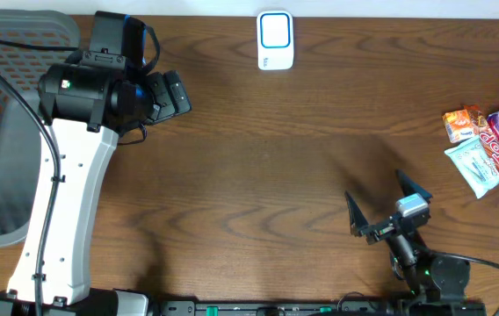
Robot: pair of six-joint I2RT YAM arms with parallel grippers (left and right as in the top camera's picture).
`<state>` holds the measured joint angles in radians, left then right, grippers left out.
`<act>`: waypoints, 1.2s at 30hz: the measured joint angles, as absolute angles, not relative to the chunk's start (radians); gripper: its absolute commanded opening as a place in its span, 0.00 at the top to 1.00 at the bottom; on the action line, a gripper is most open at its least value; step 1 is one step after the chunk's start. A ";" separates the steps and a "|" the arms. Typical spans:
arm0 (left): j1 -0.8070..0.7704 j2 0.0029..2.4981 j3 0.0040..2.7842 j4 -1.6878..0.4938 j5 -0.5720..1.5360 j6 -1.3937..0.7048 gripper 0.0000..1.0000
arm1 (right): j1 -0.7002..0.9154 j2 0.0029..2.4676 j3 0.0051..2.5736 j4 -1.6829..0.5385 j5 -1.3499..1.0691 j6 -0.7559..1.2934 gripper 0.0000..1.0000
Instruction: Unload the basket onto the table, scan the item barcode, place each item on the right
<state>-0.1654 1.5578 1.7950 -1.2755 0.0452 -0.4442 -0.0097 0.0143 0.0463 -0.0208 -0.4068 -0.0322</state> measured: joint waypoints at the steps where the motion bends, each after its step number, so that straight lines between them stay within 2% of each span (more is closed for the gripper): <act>1: -0.165 1.558 1.795 -1.275 0.045 -0.444 0.02 | -0.010 0.014 0.032 -0.016 -0.392 -0.027 0.01; 13: -0.165 1.558 1.795 -1.276 0.045 -0.444 0.02 | -0.006 0.012 0.007 -0.057 -0.185 -0.001 0.01; 36: -0.165 1.558 1.795 -1.275 0.045 -0.444 0.02 | -0.006 0.012 0.007 -0.067 -0.081 0.035 0.01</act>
